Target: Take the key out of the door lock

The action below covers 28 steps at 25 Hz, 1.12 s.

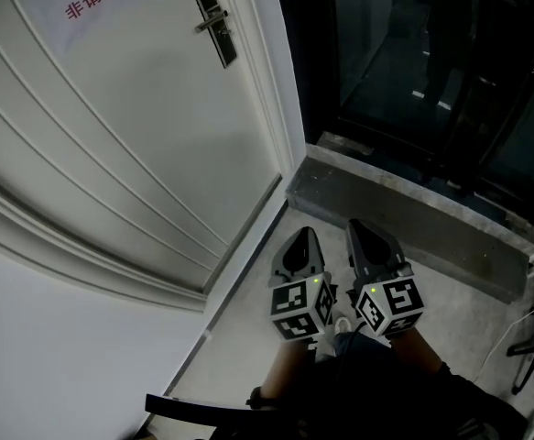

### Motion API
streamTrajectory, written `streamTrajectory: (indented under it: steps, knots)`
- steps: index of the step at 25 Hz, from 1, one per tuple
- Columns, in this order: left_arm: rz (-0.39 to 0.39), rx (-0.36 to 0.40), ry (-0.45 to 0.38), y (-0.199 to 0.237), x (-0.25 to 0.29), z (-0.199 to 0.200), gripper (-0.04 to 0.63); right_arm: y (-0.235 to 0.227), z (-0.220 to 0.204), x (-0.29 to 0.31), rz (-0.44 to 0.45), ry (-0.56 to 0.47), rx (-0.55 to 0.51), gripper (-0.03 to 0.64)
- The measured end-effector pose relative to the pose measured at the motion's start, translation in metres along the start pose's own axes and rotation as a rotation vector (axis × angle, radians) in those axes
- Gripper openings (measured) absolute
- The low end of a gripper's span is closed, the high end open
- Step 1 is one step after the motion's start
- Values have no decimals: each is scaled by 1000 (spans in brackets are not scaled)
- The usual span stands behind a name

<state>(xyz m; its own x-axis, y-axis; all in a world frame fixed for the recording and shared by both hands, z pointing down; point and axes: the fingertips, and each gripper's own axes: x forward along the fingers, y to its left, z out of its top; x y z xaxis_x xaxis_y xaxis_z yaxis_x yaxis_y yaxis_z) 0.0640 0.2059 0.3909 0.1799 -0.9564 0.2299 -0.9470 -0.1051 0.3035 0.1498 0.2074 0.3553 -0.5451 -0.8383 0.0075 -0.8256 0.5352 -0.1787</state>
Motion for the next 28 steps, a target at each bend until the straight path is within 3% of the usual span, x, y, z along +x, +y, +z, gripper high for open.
streamTrajectory:
  steps: [12,20,28]
  knots:
    - [49,-27,2,-7,72,0,0,-51,-4,52,82,31,-29,0]
    - [67,-28,20,9,110,6,0,-72,-5,91,79,31,-12,1]
    - [25,-10,20,32,184,37,0,-95,1,166,55,22,-14,1]
